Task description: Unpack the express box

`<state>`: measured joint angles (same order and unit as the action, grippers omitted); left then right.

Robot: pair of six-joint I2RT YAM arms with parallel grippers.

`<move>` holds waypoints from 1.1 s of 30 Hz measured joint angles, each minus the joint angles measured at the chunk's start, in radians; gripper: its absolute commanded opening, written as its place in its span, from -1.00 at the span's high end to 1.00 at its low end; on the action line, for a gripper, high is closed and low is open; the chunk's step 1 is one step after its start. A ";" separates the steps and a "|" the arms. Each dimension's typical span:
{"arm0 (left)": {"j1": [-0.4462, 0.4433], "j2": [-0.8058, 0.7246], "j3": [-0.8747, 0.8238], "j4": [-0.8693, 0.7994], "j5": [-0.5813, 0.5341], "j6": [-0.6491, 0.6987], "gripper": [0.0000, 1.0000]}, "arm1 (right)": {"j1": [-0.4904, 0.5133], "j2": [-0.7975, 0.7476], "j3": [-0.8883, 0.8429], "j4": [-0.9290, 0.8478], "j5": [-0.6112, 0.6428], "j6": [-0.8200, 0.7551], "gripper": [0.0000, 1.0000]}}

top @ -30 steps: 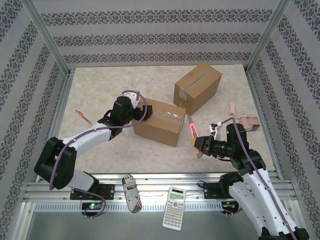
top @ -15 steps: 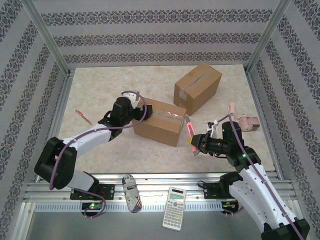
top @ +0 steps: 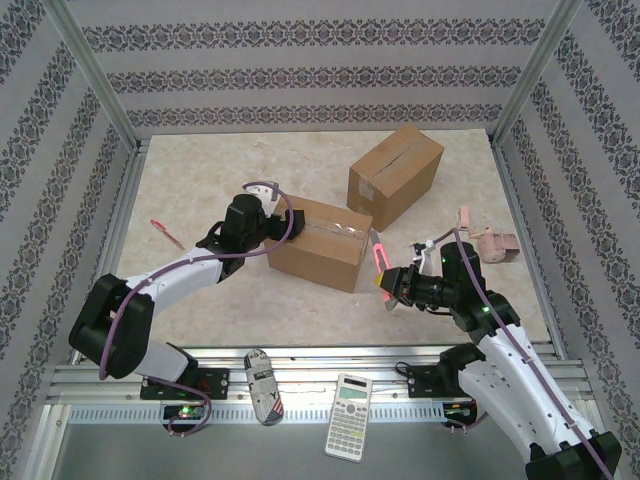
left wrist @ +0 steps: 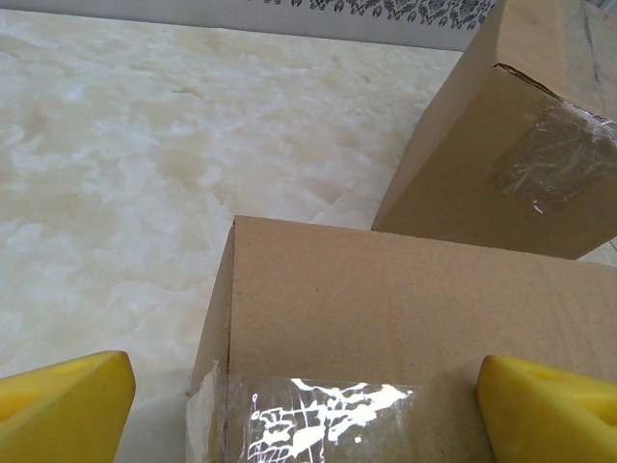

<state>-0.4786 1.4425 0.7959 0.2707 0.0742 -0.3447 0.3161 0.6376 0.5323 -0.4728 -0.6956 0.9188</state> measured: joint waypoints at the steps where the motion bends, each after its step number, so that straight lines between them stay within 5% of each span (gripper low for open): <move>1: 0.000 0.001 0.000 0.000 0.000 0.000 -0.83 | 0.003 0.000 0.000 0.002 0.001 0.000 1.00; 33: -0.006 0.057 0.093 -0.118 -0.034 0.000 -0.78 | 0.072 0.033 0.002 0.049 0.073 0.042 1.00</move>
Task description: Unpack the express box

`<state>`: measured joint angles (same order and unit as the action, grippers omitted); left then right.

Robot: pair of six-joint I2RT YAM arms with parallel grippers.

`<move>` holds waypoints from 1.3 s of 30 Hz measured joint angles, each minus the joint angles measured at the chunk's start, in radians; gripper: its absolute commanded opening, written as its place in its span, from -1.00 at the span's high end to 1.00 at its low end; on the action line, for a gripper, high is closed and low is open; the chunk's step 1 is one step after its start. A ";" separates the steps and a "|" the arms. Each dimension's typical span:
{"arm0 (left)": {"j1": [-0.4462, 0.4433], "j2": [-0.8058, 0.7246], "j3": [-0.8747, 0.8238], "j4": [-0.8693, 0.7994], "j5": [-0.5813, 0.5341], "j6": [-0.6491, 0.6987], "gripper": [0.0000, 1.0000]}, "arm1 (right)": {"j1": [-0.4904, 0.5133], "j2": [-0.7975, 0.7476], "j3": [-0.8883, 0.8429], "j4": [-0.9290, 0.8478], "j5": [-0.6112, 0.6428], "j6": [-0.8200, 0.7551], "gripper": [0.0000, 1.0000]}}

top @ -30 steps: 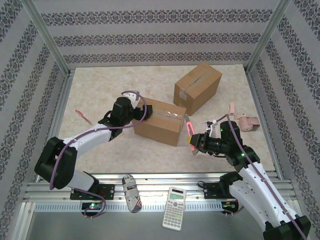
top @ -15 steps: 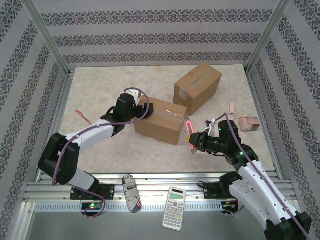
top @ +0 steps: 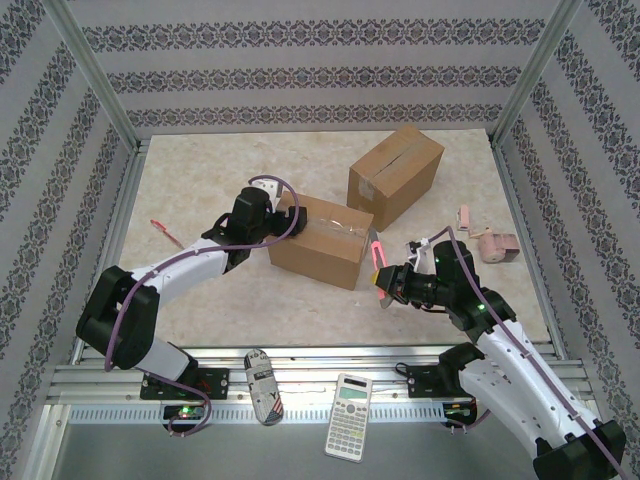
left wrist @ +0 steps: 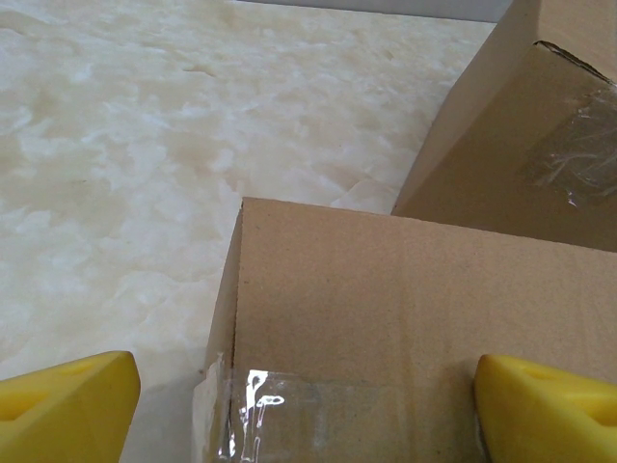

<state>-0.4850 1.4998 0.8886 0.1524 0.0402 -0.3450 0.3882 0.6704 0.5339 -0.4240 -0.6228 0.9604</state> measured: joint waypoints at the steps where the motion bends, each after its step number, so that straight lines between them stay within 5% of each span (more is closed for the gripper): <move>1: 0.000 0.000 0.000 0.000 0.000 0.000 -0.78 | 0.006 0.000 0.000 0.002 0.005 0.004 1.00; 39: 0.000 0.011 0.011 -0.014 0.000 0.000 -0.78 | 0.174 -0.057 -0.039 0.038 0.139 0.145 1.00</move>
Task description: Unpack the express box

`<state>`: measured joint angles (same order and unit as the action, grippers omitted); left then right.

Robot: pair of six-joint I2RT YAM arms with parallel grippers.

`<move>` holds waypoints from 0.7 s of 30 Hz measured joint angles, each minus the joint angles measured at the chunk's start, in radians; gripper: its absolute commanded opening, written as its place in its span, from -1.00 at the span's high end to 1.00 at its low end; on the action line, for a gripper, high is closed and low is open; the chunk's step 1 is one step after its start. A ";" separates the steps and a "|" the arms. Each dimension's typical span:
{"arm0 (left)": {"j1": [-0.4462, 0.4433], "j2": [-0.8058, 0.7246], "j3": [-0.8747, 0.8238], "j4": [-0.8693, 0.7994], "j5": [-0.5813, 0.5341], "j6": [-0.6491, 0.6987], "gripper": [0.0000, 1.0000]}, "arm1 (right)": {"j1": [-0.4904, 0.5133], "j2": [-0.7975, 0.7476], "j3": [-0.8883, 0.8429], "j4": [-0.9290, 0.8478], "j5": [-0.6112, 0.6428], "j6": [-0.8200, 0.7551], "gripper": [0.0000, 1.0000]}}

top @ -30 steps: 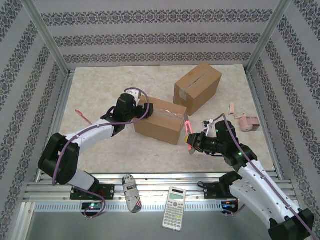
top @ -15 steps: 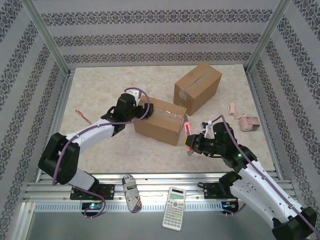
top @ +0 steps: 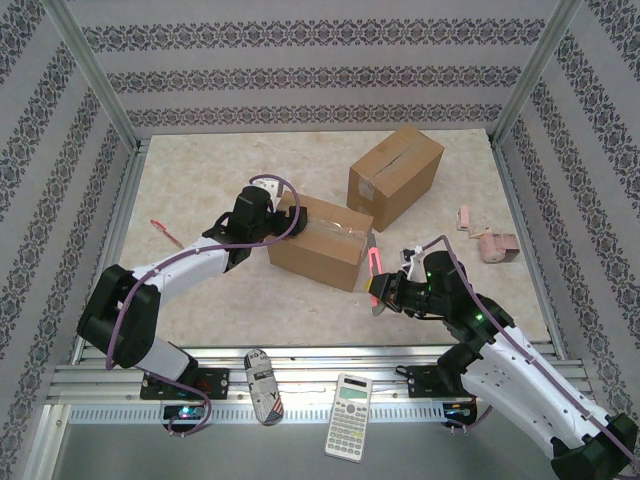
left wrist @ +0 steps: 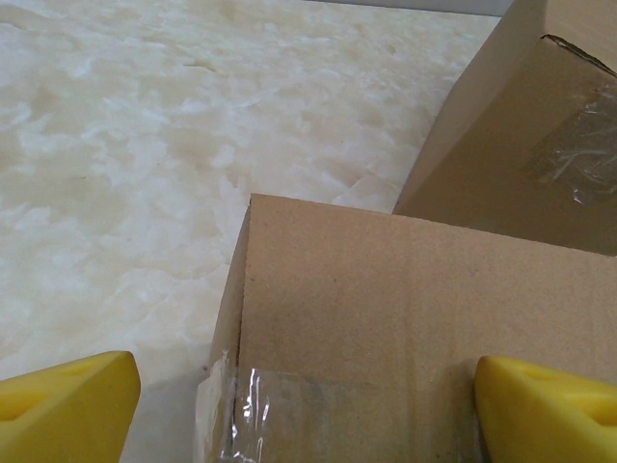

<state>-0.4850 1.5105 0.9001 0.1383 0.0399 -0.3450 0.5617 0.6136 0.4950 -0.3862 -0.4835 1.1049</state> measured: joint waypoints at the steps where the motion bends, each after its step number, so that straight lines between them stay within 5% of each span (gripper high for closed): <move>1: 0.000 0.000 0.000 0.000 0.000 0.000 -0.78 | 0.004 -0.001 -0.001 0.001 0.003 0.004 1.00; 21: 0.000 0.003 0.002 0.000 -0.001 0.000 -0.78 | 0.060 -0.006 -0.020 0.029 0.026 0.048 1.00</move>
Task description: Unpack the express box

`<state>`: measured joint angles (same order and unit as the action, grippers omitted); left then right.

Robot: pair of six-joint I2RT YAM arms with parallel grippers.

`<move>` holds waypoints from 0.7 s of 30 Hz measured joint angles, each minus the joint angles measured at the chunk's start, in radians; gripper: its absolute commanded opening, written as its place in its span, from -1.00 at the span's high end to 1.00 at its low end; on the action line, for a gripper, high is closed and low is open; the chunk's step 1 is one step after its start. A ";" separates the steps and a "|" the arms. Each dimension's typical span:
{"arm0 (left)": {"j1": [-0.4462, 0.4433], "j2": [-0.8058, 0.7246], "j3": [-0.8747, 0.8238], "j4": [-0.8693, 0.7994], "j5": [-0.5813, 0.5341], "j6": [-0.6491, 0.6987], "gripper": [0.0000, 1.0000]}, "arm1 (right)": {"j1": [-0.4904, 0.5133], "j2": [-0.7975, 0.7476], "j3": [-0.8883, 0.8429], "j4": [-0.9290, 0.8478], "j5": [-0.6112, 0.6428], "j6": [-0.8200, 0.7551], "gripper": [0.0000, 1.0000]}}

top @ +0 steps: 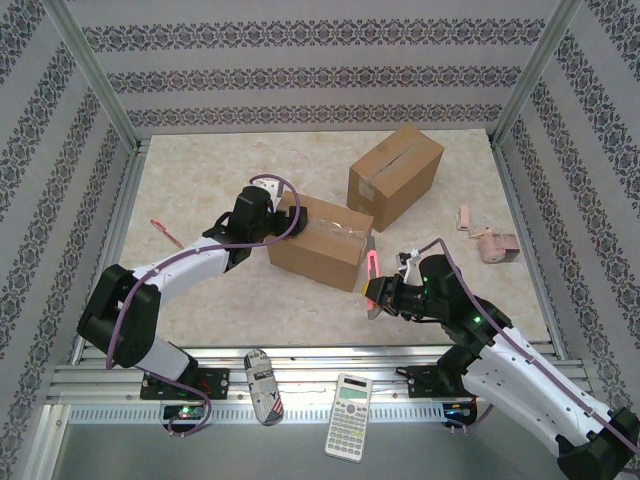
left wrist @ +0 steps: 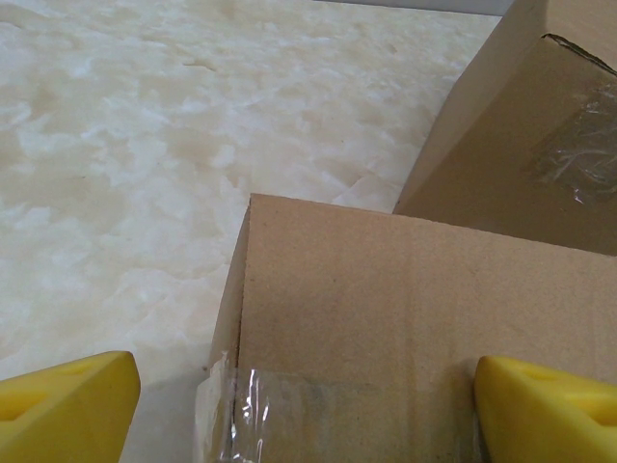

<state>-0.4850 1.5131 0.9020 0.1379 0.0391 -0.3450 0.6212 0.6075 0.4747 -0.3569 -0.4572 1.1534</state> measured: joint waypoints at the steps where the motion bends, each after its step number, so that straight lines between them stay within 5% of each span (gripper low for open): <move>1: 0.000 0.000 0.000 0.000 0.000 0.000 -0.78 | 0.004 0.000 -0.002 0.002 0.000 0.001 1.00; 21: 0.000 0.002 0.000 0.000 -0.006 0.000 -0.78 | 0.071 0.011 -0.015 0.029 -0.016 0.027 1.00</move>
<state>-0.4854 1.5150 0.9020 0.1379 0.0330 -0.3450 0.6918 0.6186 0.4595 -0.3283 -0.4728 1.1805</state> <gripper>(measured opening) 0.892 0.171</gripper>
